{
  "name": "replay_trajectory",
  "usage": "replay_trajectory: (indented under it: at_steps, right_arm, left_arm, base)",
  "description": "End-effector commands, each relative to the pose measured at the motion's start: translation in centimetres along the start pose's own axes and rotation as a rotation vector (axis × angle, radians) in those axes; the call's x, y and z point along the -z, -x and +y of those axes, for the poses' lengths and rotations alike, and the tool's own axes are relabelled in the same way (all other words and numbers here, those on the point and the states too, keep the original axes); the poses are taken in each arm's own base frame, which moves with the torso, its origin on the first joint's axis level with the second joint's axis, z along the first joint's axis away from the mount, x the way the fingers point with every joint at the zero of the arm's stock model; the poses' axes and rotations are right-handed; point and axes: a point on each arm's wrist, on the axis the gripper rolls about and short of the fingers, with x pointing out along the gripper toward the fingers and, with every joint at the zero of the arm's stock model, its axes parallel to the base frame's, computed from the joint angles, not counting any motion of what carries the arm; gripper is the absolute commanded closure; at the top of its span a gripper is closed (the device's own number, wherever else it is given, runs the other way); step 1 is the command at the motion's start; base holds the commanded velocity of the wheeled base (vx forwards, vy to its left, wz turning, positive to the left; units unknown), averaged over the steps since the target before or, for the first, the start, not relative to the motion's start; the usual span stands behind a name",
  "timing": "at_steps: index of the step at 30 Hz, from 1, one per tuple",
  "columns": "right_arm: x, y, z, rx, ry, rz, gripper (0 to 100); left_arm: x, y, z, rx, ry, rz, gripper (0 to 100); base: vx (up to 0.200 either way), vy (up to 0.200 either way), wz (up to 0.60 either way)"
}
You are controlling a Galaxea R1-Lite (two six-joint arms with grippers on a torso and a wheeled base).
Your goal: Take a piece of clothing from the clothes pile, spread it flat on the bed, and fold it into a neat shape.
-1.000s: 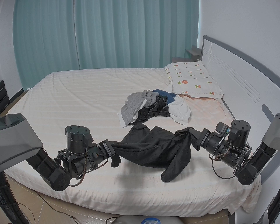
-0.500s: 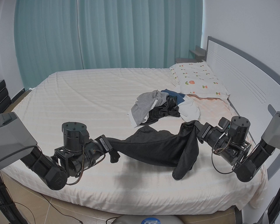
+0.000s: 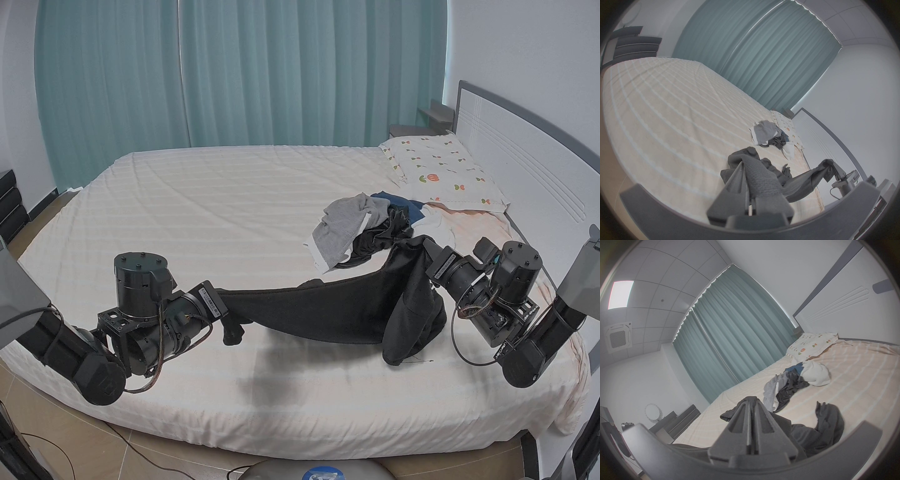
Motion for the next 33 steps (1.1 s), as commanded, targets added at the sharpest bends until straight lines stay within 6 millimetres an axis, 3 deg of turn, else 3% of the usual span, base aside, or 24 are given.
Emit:
replay_trajectory:
  at_steps: [1,33]
  right_arm:
    - [0.8,-0.5,-0.3,0.001,0.000,0.000,100]
    - [1.1,-1.1,-0.4,0.004,-0.012,-0.041,100]
  left_arm:
    - [-0.5,0.7,0.0,0.005,0.006,-0.019,100]
    - [-0.9,3.2,-0.4,0.015,0.003,-0.015,100]
  base:
    - [0.000,0.200,0.00]
    - [0.000,0.200,0.00]
